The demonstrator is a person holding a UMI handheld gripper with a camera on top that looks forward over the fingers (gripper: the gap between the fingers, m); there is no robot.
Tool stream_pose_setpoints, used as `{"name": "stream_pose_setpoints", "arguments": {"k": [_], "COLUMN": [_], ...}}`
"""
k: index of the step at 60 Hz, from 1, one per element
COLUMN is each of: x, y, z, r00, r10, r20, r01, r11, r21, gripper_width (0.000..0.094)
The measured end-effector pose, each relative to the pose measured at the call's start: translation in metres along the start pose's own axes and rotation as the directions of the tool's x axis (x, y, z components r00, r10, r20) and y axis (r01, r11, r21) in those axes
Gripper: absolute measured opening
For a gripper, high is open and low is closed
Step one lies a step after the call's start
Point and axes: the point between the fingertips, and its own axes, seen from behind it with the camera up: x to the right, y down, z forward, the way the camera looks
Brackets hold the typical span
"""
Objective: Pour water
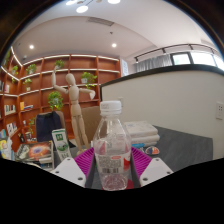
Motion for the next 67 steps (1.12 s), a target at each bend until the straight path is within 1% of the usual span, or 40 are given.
{"name": "stream_pose_setpoints", "arguments": {"k": [5, 8, 16, 21, 24, 28, 34, 37, 44, 48, 52, 58, 67], "x": [-0.005, -0.007, -0.013, -0.014, -0.016, -0.018, -0.016, -0.012, -0.009, -0.009, -0.013, -0.019, -0.021], "y": [0.013, 0.017, 0.029, 0.034, 0.034, 0.028, 0.021, 0.016, 0.0, -0.007, -0.013, -0.014, -0.017], "z": [-0.003, -0.007, -0.032, -0.062, -0.084, -0.113, -0.16, -0.18, -0.215, -0.23, -0.243, -0.256, -0.266], "r00": [1.0, 1.0, 0.999, 0.997, 0.995, 0.99, 0.982, 0.98, 0.975, 0.974, 0.968, 0.958, 0.949], "r10": [-0.006, -0.013, -0.025, -0.024, -0.014, -0.006, -0.006, -0.005, -0.014, -0.019, -0.018, -0.008, -0.029], "r20": [0.017, 0.023, 0.048, 0.068, 0.095, 0.143, 0.189, 0.201, 0.221, 0.226, 0.251, 0.287, 0.315], "r01": [0.006, 0.014, 0.029, 0.031, 0.025, 0.021, 0.025, 0.024, 0.029, 0.031, 0.026, 0.016, 0.036], "r11": [0.999, 0.998, 0.996, 0.994, 0.994, 0.994, 0.995, 0.995, 0.997, 0.998, 0.999, 0.999, 0.999], "r21": [-0.047, -0.057, -0.09, -0.104, -0.11, -0.103, -0.095, -0.095, -0.065, -0.047, -0.027, -0.028, -0.014], "gripper_width": [0.0771, 0.0827, 0.0828, 0.0827, 0.0827, 0.0827, 0.0826, 0.082, 0.0821, 0.0821, 0.0819, 0.0817, 0.082]}}
